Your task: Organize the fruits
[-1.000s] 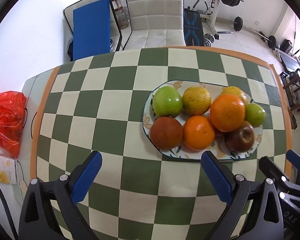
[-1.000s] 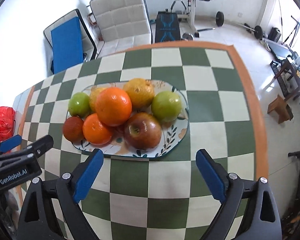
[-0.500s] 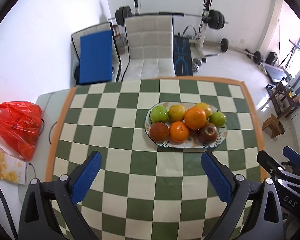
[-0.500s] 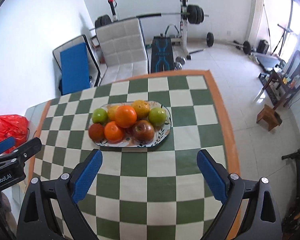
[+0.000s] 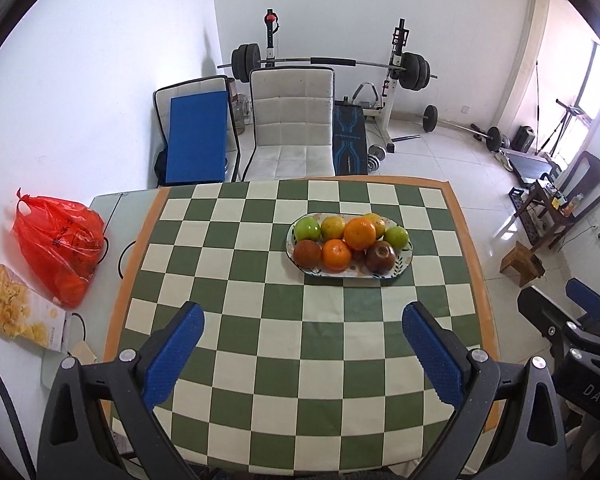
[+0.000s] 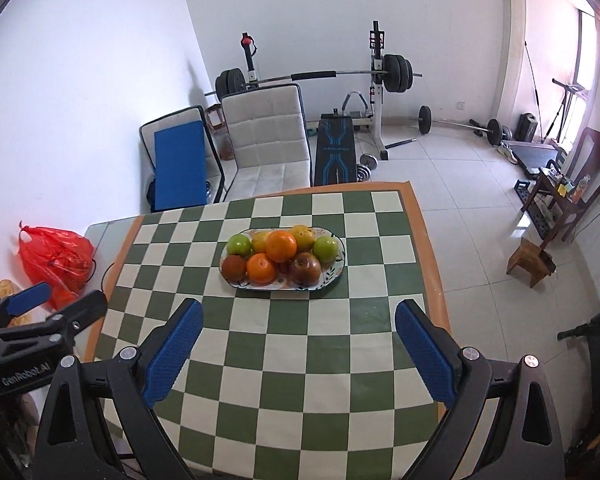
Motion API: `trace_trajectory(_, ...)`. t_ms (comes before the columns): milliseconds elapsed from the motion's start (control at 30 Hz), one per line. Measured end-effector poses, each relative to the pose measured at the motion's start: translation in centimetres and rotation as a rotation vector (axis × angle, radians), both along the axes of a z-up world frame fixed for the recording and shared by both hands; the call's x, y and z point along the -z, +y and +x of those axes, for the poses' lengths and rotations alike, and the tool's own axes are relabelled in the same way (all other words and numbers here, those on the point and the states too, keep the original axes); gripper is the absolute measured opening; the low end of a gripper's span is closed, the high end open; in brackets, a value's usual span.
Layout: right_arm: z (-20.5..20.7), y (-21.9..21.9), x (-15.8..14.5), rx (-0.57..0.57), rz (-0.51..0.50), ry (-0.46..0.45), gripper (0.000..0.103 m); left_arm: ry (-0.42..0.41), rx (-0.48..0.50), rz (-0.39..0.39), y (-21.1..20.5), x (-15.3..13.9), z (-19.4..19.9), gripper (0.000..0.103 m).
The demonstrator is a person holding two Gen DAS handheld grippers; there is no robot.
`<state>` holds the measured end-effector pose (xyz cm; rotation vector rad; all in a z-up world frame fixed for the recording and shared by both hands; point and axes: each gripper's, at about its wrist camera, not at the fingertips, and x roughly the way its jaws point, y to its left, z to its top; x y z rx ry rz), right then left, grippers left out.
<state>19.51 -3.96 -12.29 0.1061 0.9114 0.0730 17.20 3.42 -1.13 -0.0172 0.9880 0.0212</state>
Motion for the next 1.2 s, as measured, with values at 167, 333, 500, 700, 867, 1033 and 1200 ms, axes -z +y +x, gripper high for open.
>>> trace_trajectory(167, -2.8, 0.2, -2.4, -0.005, -0.027, -0.036, 0.099, -0.011, 0.019, -0.001, -0.4, -1.1, -2.5, 0.102)
trace_trajectory(333, -4.2, 0.0, -3.5, -0.010, -0.033, -0.034, 0.099, -0.024, 0.013, -0.015, -0.5, -2.0, -3.7, 0.102)
trace_trajectory(500, -4.7, -0.2, -4.1, -0.017, -0.021, -0.038, 0.099, -0.020, 0.008, -0.033, -0.6, -2.2, -4.0, 0.102)
trace_trajectory(700, -3.2, -0.3, -3.3, -0.013, -0.031, -0.039, 0.099, -0.017, 0.004, -0.035, -0.7, -2.0, -4.0, 0.102)
trace_trajectory(867, -0.3, -0.9, -1.2, 0.001, -0.035, -0.019, 0.099, -0.011, -0.010, -0.007, -1.1, -1.4, -1.8, 0.102)
trace_trajectory(1033, 3.2, -1.8, 1.5, 0.032, -0.034, 0.004, 0.099, 0.006, -0.022, 0.014, -1.1, 0.3, 1.5, 0.102)
trace_trajectory(1200, 6.6, -2.4, 4.0, 0.046, -0.038, 0.031, 0.099, 0.044, -0.024, 0.020, -1.4, 2.7, 4.8, 0.102)
